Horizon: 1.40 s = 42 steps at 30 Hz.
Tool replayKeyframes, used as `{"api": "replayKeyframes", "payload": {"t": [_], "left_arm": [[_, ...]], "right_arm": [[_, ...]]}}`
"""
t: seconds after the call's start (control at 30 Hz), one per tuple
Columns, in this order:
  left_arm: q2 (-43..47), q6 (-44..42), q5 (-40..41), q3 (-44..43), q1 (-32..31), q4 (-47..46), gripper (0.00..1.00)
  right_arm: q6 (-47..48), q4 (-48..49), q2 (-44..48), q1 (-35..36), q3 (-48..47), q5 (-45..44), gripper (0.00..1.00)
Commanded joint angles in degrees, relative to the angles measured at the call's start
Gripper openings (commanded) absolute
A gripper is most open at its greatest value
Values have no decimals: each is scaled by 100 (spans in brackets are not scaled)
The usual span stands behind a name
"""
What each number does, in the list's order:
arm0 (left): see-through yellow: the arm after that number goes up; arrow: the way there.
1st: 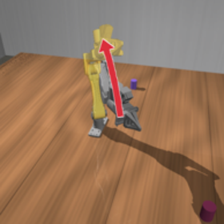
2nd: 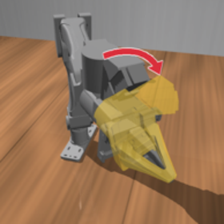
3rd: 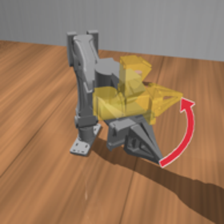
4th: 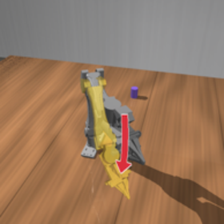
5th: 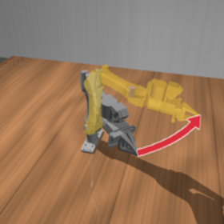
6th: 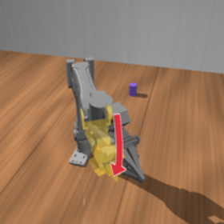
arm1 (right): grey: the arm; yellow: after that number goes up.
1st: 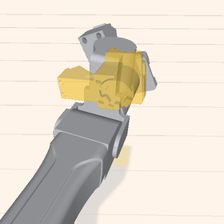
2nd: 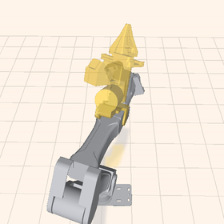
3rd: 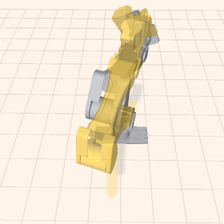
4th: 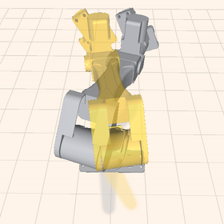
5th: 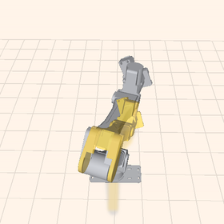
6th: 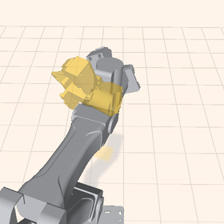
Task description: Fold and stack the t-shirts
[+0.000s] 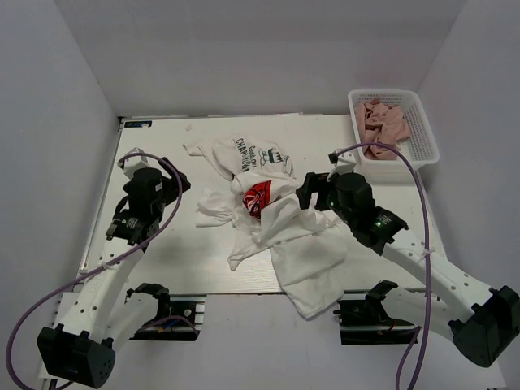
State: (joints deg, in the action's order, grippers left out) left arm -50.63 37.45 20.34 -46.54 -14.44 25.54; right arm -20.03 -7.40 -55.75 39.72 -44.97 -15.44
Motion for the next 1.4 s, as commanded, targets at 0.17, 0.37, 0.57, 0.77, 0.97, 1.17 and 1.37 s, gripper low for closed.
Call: {"api": "replayKeyframes", "payload": {"t": [0.17, 0.37, 0.57, 0.77, 0.97, 1.17, 1.37], "left_arm": [[405, 289, -100, -259, -24, 320, 100], [212, 421, -153, -451, -24, 618, 100], [18, 474, -30, -462, -24, 777, 100], [-87, 474, 23, -461, -24, 777, 100], [-87, 421, 23, -461, -24, 777, 100], [-218, 421, 23, -645, -24, 777, 100], [-640, 421, 128, -794, 37, 899, 100]], "right_arm": [[552, 107, -294, 9, -73, 831, 90], [1089, 177, -1481, 123, -627, 1465, 90], [1230, 661, -3169, 237, -1083, 870, 90], [1187, 1248, -3550, 273, -1443, 62, 0], [1247, 1453, -2363, -52, -2066, -2274, 0], [1923, 1373, -2449, -1053, -3429, -3202, 0], [2451, 812, -3422, -2676, -5281, -3054, 0]]}}
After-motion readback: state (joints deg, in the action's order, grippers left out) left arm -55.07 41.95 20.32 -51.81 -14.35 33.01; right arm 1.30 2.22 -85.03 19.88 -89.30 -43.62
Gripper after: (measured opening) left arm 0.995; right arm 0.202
